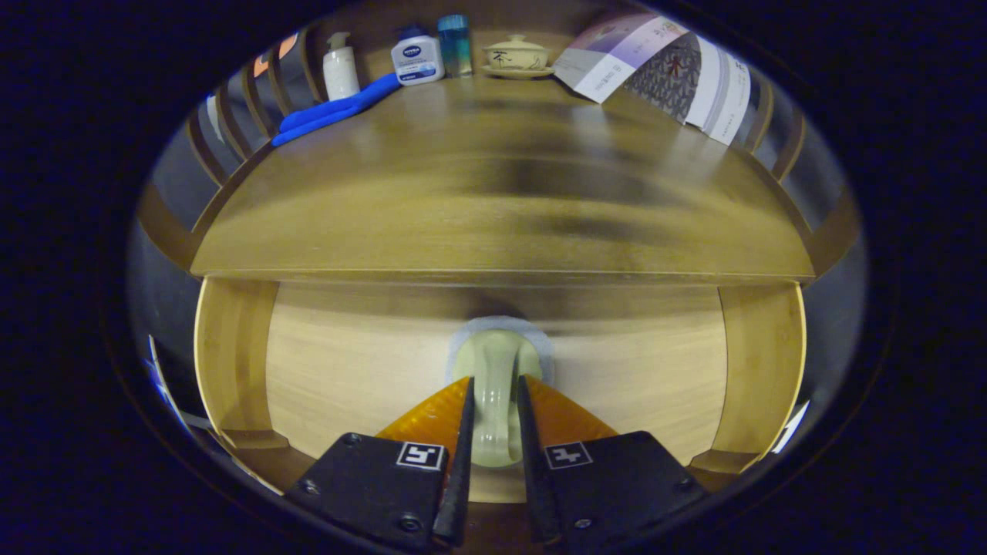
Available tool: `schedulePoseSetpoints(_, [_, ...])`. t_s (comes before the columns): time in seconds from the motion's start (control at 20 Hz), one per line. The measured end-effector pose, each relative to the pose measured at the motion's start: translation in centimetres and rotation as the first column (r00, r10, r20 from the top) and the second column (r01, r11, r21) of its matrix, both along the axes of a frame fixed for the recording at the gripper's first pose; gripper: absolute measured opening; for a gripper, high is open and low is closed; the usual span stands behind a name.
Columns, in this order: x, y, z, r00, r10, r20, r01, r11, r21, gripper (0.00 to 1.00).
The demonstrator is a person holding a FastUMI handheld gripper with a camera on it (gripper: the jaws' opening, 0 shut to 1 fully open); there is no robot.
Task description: Pull open the drawer, take out the items inside it, and place them on the countertop above the cabinet.
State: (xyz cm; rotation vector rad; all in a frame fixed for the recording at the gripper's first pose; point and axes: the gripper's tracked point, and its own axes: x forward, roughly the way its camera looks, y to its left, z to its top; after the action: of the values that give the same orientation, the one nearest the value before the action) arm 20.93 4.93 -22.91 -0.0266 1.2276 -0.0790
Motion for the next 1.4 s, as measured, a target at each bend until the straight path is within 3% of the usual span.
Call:
schedulePoseSetpoints(0.2, [-0.3,0.5,0.0,1.000,0.003,-0.003,-0.003,0.999,0.034,0.22])
schedulePoseSetpoints(0.85, [-3.7,1.9,7.6,0.992,0.026,0.122,-0.041,0.992,0.121,0.22])
schedulePoseSetpoints(1.2, [-2.8,2.3,13.4,0.978,0.040,0.204,-0.066,0.990,0.123,0.22])
schedulePoseSetpoints(1.4, [-0.3,2.0,15.1,0.976,0.015,0.218,-0.043,0.991,0.127,0.22])
